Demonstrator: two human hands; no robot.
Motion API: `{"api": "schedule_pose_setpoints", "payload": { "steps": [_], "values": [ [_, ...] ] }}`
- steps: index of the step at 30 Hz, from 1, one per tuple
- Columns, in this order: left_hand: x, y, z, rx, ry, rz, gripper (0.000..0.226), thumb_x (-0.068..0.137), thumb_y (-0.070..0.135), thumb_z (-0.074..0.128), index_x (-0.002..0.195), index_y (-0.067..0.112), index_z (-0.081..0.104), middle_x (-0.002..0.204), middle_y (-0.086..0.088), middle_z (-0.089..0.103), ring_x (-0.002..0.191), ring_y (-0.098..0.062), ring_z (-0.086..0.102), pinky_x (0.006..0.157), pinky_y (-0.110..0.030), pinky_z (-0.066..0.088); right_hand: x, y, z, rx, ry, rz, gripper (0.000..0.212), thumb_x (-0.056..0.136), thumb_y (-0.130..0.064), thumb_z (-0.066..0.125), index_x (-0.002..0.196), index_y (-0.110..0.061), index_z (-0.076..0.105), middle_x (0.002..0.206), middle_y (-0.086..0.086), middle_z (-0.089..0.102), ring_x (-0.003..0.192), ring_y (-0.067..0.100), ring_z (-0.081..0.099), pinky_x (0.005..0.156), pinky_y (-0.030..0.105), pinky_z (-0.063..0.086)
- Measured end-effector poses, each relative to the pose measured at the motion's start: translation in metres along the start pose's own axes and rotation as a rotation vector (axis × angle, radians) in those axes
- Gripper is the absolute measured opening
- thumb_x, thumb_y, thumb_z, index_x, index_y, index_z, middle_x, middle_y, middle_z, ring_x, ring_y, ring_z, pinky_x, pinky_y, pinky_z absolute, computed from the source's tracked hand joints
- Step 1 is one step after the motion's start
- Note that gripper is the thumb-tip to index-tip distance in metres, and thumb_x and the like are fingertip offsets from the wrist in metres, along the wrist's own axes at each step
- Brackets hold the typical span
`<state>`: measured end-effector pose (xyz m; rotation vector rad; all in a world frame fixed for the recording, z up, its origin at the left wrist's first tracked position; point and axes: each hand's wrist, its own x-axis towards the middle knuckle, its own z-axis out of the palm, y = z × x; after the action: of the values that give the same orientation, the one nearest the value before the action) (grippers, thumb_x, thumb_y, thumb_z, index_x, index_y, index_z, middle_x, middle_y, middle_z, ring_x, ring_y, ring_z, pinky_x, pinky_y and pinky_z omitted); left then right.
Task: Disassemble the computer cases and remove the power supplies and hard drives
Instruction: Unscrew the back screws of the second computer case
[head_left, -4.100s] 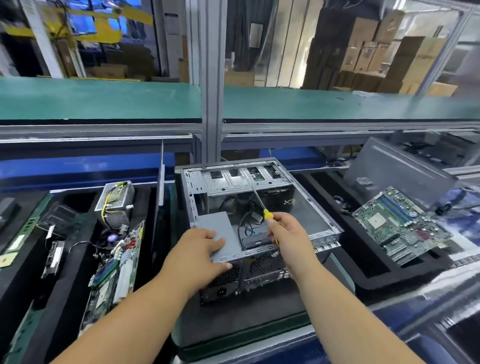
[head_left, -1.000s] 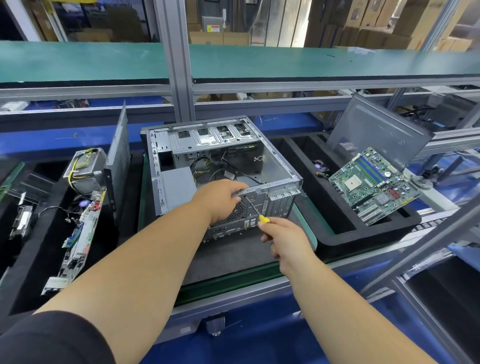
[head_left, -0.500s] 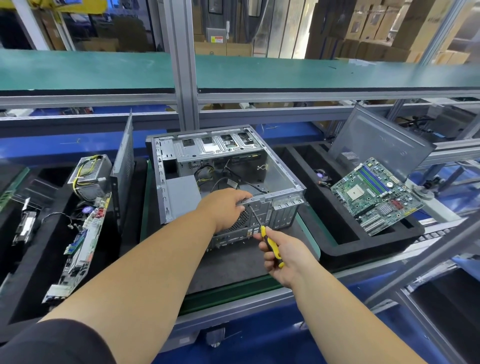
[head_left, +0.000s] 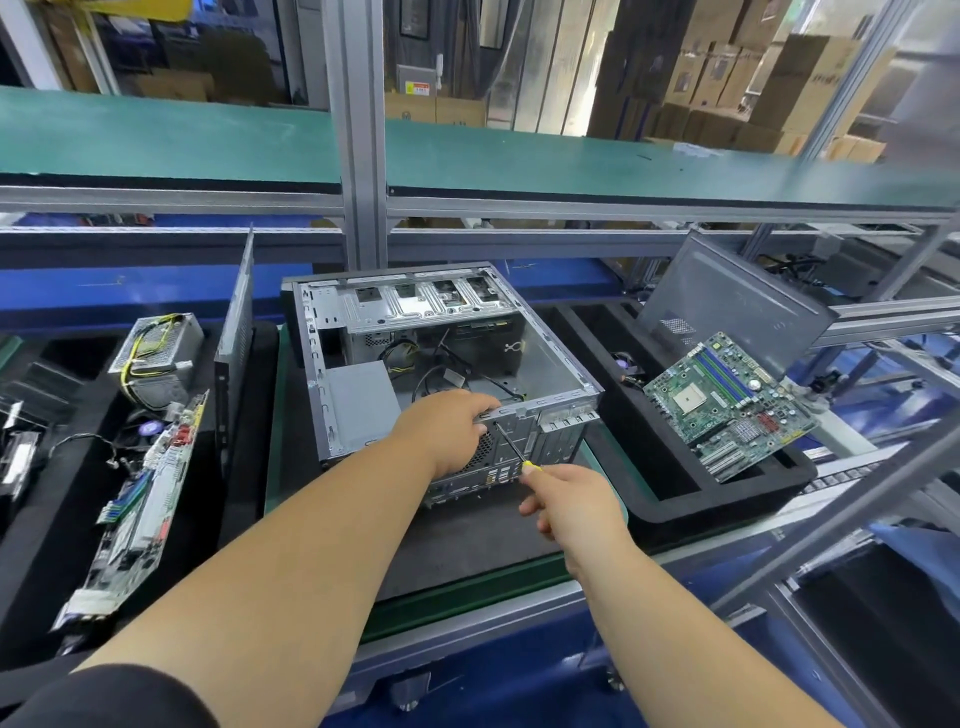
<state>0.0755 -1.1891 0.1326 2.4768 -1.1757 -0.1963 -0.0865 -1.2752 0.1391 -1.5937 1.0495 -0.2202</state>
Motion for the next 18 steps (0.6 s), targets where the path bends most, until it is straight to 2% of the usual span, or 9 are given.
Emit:
{"api": "schedule_pose_setpoints", "payload": {
  "steps": [2,5,7,8,10,12,14,16,18],
  "values": [
    [0.000,0.000,0.000,-0.002,0.001,0.000,0.037,0.099,0.026,0.051,0.133,0.042,0.052,0.132,0.006,0.057,0.119,-0.021,0.053,0.090,-0.034,0.042,-0.005,0.003,-0.001,-0.380,0.084,-0.225,0.028,0.099,-0.036,0.055,0.081,-0.017,0.065,0.062,-0.003,0.065,0.049,0.011,0.051,0.046,0.024,0.034],
    [0.001,0.000,0.000,-0.010,0.001,-0.001,0.038,0.099,0.026,0.052,0.133,0.042,0.052,0.133,0.005,0.057,0.119,-0.022,0.053,0.091,-0.034,0.042,-0.009,0.003,0.006,-0.834,0.233,-0.398,0.025,0.103,-0.039,0.044,0.096,-0.017,0.053,0.085,-0.001,0.066,0.071,0.020,0.056,0.049,0.030,0.032],
    [0.001,-0.001,0.000,-0.017,0.002,0.000,0.038,0.098,0.026,0.052,0.133,0.042,0.053,0.133,0.006,0.058,0.119,-0.021,0.053,0.090,-0.034,0.042,-0.011,0.004,0.014,-0.975,0.243,-0.437,0.024,0.105,-0.038,0.039,0.108,-0.016,0.048,0.097,0.001,0.066,0.084,0.022,0.063,0.056,0.029,0.038],
    [0.001,-0.001,0.000,-0.017,0.003,0.001,0.038,0.098,0.026,0.053,0.133,0.042,0.053,0.132,0.006,0.058,0.119,-0.021,0.054,0.091,-0.034,0.042,-0.011,0.004,0.016,-0.953,0.207,-0.428,0.023,0.105,-0.037,0.039,0.108,-0.016,0.048,0.097,0.002,0.065,0.087,0.023,0.065,0.060,0.029,0.039],
    [0.002,-0.002,0.000,-0.013,0.002,0.004,0.039,0.098,0.027,0.053,0.134,0.042,0.053,0.134,0.006,0.058,0.120,-0.021,0.053,0.092,-0.034,0.042,-0.008,0.003,0.014,-0.674,0.067,-0.335,0.017,0.103,-0.030,0.044,0.096,-0.015,0.050,0.088,0.004,0.063,0.075,0.024,0.060,0.062,0.030,0.038],
    [0.002,-0.003,0.000,-0.009,-0.001,0.003,0.040,0.098,0.027,0.053,0.135,0.042,0.052,0.136,0.005,0.057,0.123,-0.022,0.052,0.095,-0.034,0.042,-0.004,-0.002,0.009,-0.145,-0.113,-0.053,0.019,0.101,-0.023,0.049,0.088,-0.012,0.057,0.075,0.006,0.062,0.053,0.017,0.045,0.056,0.030,0.035],
    [0.002,-0.003,-0.001,-0.004,-0.002,0.007,0.040,0.098,0.028,0.053,0.135,0.043,0.051,0.136,0.006,0.057,0.123,-0.021,0.052,0.096,-0.034,0.042,-0.001,-0.005,-0.001,0.309,-0.295,0.217,0.027,0.101,-0.022,0.049,0.091,-0.002,0.064,0.070,0.009,0.065,0.045,0.012,0.037,0.047,0.025,0.034],
    [0.002,-0.003,-0.001,-0.005,-0.003,0.011,0.040,0.098,0.028,0.053,0.135,0.043,0.051,0.135,0.007,0.057,0.121,-0.021,0.053,0.094,-0.034,0.043,0.000,-0.005,-0.009,0.574,-0.445,0.344,0.035,0.103,-0.024,0.047,0.091,0.004,0.064,0.076,0.015,0.068,0.045,0.008,0.040,0.046,0.019,0.037],
    [0.001,-0.002,-0.002,-0.009,-0.001,0.009,0.039,0.098,0.027,0.053,0.134,0.044,0.052,0.134,0.007,0.058,0.120,-0.021,0.053,0.093,-0.034,0.043,0.001,-0.002,-0.013,0.665,-0.528,0.388,0.037,0.104,-0.026,0.045,0.085,0.001,0.062,0.078,0.016,0.068,0.042,0.006,0.041,0.042,0.016,0.038]
  ]
}}
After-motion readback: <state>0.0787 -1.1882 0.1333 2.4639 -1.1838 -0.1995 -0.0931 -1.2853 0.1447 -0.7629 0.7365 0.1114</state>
